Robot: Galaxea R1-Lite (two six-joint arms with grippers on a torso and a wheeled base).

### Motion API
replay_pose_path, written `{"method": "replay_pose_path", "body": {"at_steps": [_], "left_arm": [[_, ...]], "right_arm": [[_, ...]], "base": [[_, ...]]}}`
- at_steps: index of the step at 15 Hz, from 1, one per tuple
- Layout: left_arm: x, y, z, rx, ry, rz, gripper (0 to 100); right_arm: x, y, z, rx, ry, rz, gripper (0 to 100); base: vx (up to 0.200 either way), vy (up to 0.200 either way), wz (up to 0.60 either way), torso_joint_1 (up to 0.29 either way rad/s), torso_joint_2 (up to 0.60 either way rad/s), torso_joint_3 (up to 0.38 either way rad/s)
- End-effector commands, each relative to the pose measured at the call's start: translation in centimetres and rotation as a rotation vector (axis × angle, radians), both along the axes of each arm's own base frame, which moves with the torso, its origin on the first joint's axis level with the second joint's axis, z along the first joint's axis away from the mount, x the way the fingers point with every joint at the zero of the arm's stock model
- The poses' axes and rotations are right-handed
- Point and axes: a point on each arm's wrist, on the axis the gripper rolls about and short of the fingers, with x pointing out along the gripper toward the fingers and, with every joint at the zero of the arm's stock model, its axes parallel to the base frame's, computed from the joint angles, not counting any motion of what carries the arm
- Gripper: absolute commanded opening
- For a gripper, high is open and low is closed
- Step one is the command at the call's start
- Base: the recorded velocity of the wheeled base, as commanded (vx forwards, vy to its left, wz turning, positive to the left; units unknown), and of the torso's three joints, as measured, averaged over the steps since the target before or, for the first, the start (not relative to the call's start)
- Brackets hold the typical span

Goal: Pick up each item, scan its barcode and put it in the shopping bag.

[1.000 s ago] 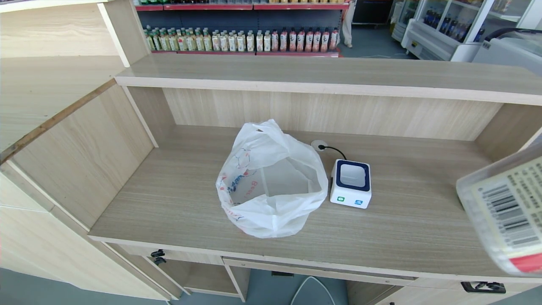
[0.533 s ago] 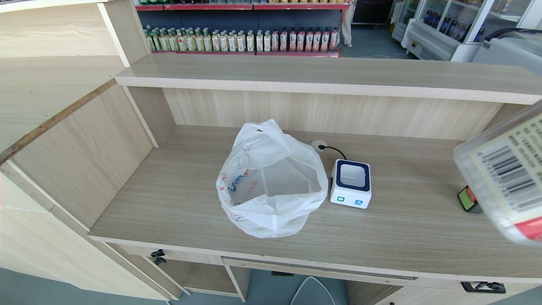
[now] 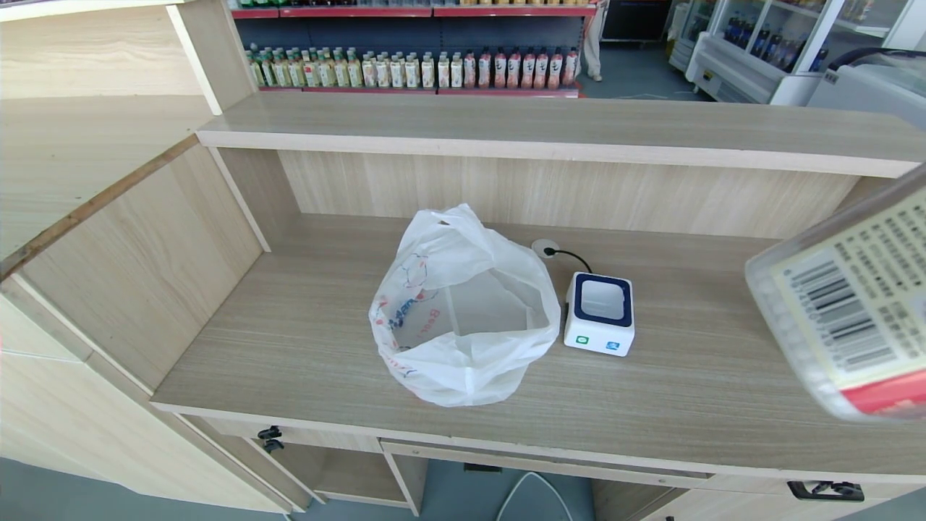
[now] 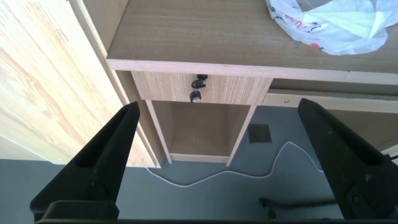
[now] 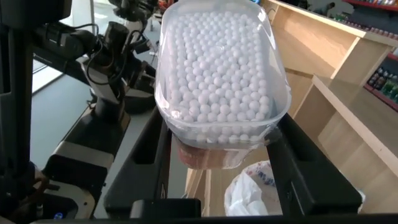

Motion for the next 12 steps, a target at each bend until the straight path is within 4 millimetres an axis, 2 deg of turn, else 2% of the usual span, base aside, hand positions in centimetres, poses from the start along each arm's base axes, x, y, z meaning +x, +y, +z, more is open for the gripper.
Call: {"method": "replay_pose_path", "body": {"at_steps": [1,5,7,8,11,12], "left_arm": [[0.0,0.0,0.0,0.000,-0.001,0.001,100],[0.0,0.0,0.0,0.000,-0.001,-0.001,100],[0.0,0.0,0.0,0.000,-0.001,0.001,100],[0.0,0.0,0.0,0.000,-0.001,-0.001,100],[0.0,0.0,0.0,0.000,-0.001,-0.001,100],[0.0,0.0,0.0,0.000,-0.001,-0.001,100]], "right_arm": [[1.6,0.3,0.5,0.000,-0.005,0.001,0],[2.6,-0.1,0.5,-0.003,0.013,-0.035,0],[5.0,-1.5,-2.0,-0.015,0.131,-0.134,0],[7.1,-2.2,-3.2,-0.018,0.196,-0.172,0],[12.1,-3.2,-4.9,0.011,0.292,-0.267,0],[12.8,-3.3,-5.2,0.024,0.322,-0.295,0]], "base": [[0.000,0.000,0.00,0.000,0.00,0.000],[0.000,0.000,0.00,0.000,0.00,0.000],[0.000,0.000,0.00,0.000,0.00,0.000],[0.000,0.000,0.00,0.000,0.00,0.000],[0.000,0.000,0.00,0.000,0.00,0.000],[0.000,0.000,0.00,0.000,0.00,0.000]]}}
